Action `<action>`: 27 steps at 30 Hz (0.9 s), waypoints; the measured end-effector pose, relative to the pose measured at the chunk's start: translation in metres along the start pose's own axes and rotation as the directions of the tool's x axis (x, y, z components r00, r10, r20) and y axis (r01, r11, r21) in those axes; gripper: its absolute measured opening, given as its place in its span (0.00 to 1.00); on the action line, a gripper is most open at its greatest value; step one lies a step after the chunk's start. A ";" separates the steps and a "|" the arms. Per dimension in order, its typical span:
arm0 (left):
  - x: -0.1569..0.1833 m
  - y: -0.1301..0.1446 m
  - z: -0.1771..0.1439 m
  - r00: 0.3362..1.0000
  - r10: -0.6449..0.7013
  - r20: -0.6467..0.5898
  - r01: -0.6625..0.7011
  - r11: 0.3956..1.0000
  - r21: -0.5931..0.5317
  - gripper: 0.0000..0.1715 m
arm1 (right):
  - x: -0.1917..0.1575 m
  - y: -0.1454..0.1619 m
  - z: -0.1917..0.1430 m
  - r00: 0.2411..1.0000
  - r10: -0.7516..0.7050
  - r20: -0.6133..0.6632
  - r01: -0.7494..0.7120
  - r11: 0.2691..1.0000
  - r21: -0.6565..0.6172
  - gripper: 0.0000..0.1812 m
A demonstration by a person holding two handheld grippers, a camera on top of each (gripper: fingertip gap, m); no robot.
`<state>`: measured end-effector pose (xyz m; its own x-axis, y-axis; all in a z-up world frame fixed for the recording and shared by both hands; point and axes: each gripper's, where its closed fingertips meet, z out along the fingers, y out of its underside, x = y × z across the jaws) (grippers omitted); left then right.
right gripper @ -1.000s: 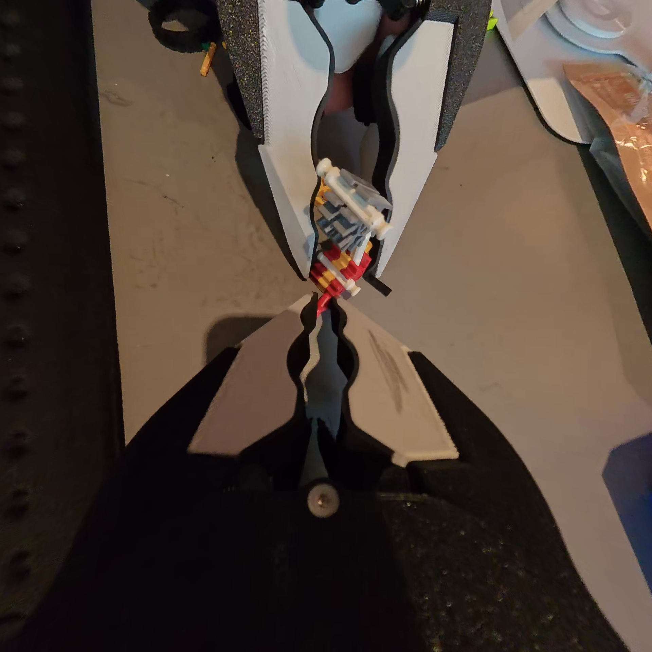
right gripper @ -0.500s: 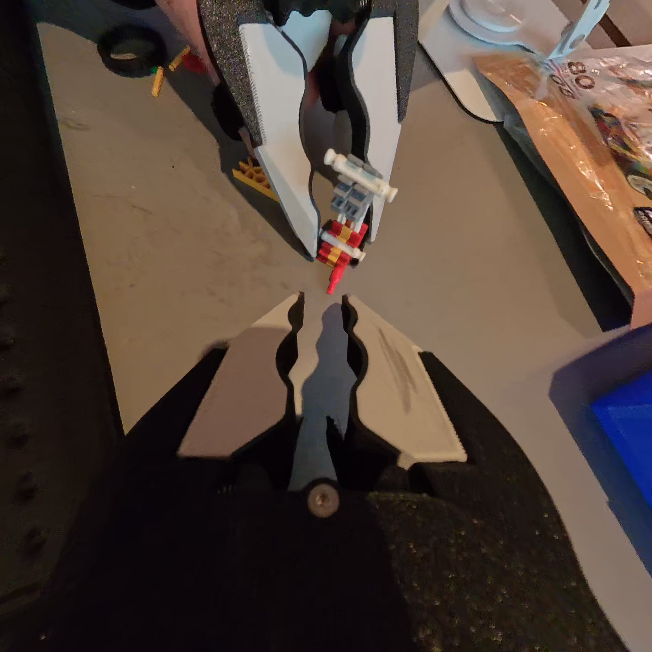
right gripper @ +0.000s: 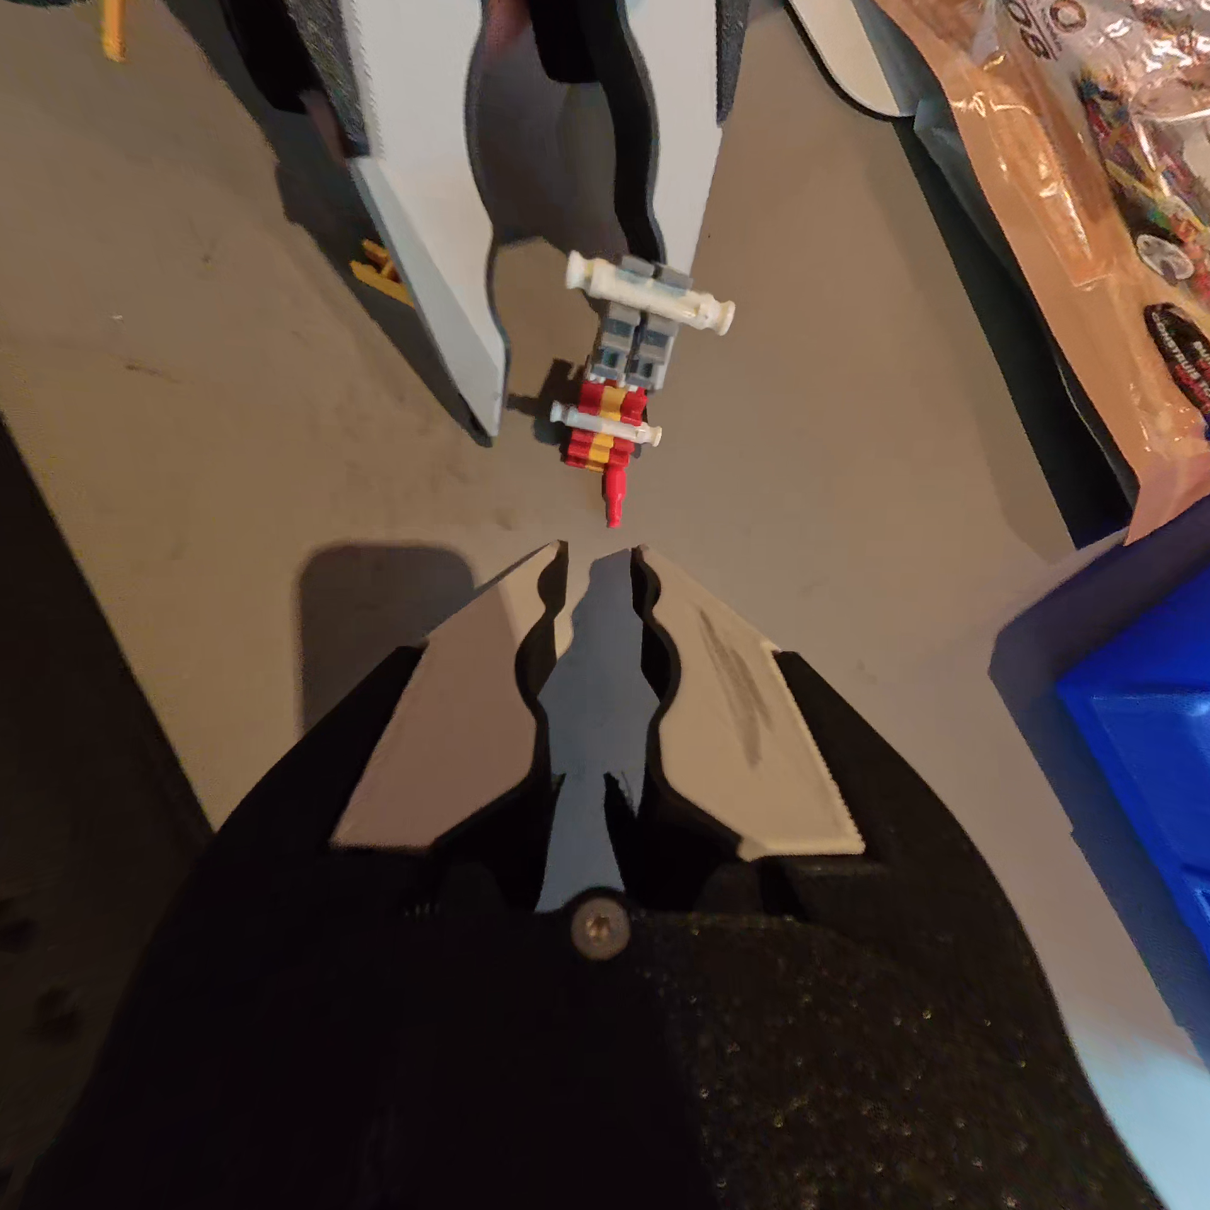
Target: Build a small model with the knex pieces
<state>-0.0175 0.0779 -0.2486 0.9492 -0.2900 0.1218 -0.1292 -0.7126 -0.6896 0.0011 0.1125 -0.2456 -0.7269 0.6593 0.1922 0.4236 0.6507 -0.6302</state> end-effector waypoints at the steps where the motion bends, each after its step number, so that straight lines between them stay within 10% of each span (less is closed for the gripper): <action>1: 0.002 0.000 -0.001 1.000 -0.004 -0.016 0.004 1.000 0.004 0.28 | 0.001 0.000 0.003 1.000 0.005 -0.012 -0.005 1.000 -0.009 0.10; 8: 0.002 0.004 -0.006 1.000 0.006 -0.028 -0.006 1.000 0.000 0.08 | 0.007 -0.009 0.016 0.999 0.017 -0.040 -0.017 1.000 0.000 0.03; 27: 0.006 0.005 -0.006 0.999 0.009 -0.046 -0.009 1.000 0.000 0.10 | 0.007 -0.002 -0.004 0.995 0.079 -0.062 -0.078 0.997 0.011 0.06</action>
<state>-0.0142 0.0695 -0.2472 0.9338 -0.3257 0.1485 -0.1379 -0.7101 -0.6905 -0.0028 0.1172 -0.2394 -0.6563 0.7306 0.1885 0.4733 0.5932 -0.6513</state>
